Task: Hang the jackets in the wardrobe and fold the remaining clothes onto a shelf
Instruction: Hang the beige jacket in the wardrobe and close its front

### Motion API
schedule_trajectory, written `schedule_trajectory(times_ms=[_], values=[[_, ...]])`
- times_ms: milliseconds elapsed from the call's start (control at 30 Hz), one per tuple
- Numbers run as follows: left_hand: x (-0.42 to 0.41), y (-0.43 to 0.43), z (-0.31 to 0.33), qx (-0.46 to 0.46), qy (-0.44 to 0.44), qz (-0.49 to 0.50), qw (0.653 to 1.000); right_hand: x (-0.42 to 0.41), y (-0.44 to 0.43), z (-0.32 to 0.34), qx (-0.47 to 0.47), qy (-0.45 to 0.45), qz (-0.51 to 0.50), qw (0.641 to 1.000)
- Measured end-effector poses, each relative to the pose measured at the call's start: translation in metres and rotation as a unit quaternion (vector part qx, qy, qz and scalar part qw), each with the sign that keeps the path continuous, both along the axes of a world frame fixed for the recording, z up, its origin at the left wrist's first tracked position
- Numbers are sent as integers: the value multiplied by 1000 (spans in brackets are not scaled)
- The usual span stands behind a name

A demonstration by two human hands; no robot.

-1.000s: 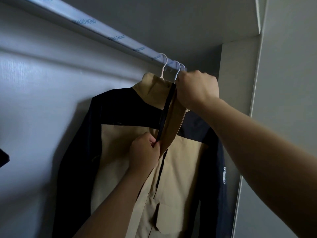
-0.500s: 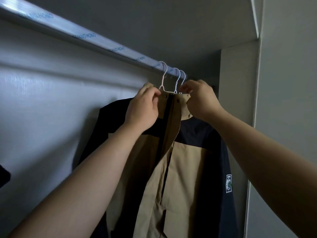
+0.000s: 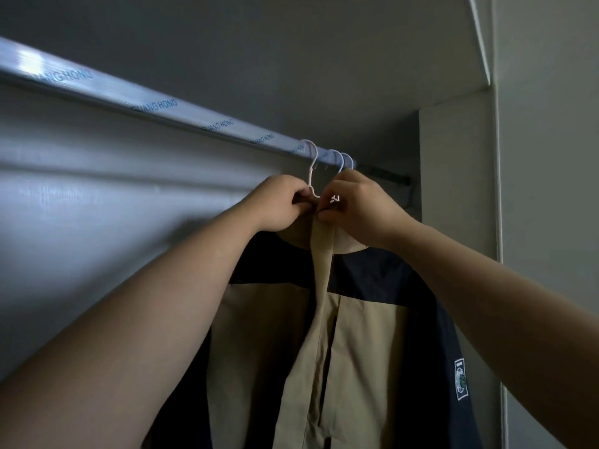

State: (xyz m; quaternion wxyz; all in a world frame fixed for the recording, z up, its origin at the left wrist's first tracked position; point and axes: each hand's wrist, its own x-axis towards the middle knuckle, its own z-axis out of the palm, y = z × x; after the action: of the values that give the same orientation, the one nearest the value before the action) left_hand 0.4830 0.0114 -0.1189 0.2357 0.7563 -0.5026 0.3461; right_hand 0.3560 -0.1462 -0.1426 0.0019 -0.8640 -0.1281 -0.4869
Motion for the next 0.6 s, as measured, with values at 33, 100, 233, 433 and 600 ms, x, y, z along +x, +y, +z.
schedule_trajectory(times_ms=[33, 100, 233, 433, 600], values=[[0, 2, 2, -7, 32, -22, 999, 2, 1, 3, 6, -5, 4, 1000], [-2, 5, 5, -16, 94, -62, 993, 5, 3, 6, -1, -7, 8, 1000], [-4, 10, 4, -9, 174, -106, 979, 9, 2, 8, -7, -11, 14, 1000], [-7, 15, 3, -32, 222, -112, 968, 12, 2, 10, 2, 20, -16, 1000], [-8, 15, -1, -74, 261, -123, 955, 13, 4, 9, -9, 49, -93, 994]])
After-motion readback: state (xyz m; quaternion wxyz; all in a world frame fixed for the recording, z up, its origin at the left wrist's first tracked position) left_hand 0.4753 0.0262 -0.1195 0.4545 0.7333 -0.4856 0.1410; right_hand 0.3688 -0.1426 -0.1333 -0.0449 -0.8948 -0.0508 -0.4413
